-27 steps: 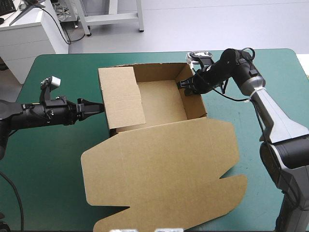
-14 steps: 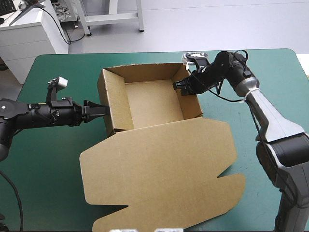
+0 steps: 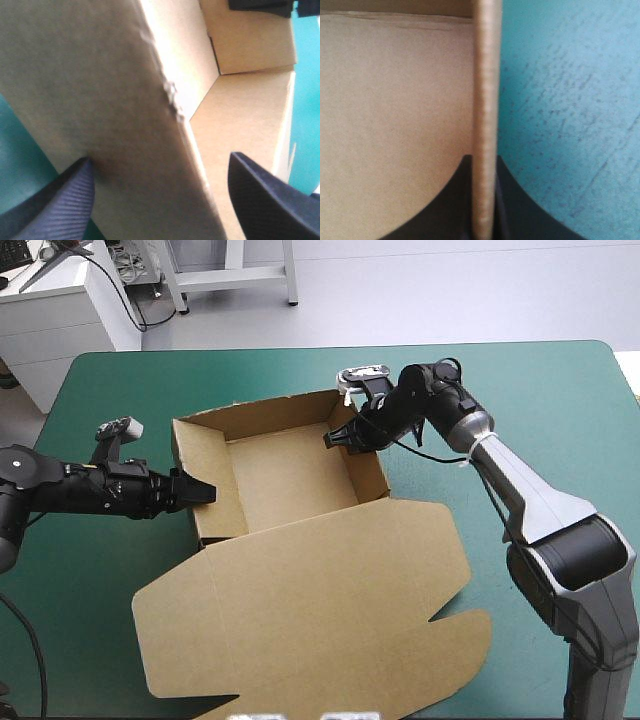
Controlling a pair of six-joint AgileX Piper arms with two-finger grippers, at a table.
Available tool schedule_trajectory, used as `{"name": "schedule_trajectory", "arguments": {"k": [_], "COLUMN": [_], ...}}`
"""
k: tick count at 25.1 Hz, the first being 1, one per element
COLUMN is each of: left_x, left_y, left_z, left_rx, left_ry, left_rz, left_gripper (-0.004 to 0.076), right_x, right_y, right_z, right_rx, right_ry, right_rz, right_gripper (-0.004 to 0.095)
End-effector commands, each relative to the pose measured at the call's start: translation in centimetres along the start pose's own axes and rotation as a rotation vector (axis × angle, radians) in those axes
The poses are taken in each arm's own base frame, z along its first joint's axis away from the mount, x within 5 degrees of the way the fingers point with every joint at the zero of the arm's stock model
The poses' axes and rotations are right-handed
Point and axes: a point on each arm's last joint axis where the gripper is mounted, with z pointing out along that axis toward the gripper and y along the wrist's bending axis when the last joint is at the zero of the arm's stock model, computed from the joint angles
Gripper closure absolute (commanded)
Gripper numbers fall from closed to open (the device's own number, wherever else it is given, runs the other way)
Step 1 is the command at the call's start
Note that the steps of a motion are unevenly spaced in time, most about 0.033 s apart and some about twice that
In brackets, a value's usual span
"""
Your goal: Fold the box
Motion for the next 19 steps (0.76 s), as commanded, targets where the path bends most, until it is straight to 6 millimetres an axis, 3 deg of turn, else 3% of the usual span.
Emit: {"name": "schedule_trajectory", "arguments": {"k": [1,5,9,15,19], "left_x": [-0.1,0.1,0.2,0.2,0.5], "left_y": [-1.1,-0.1,0.1,0.3,-0.1], "left_z": [-1.0,-1.0,-1.0,-0.8,0.2], "left_rx": [-0.005,-0.110,-0.133,-0.177,-0.304], "left_ry": [-0.021,0.002,0.008,0.001,0.028], "left_rz": [-0.016,-0.097,-0.158,-0.249,-0.276], "left_gripper": [0.0206,0.0325,0.0335,0.0440,0.0524], "right_x": [-1.1,-1.4,-1.4,-0.9,-0.6], "right_y": [4.1,7.2,8.8,9.5,9.5], "right_z": [-3.7,-4.6,-5.0,-4.8,-4.8], "right_rx": [-0.027,0.027,0.057,0.065,0.069], "right_ry": [-0.117,-0.157,-0.179,-0.146,-0.118], "right_rz": [-0.061,-0.142,-0.154,-0.075,-0.047], "right_gripper": [0.0904,0.0905,0.0904,0.0905,0.0905]}}
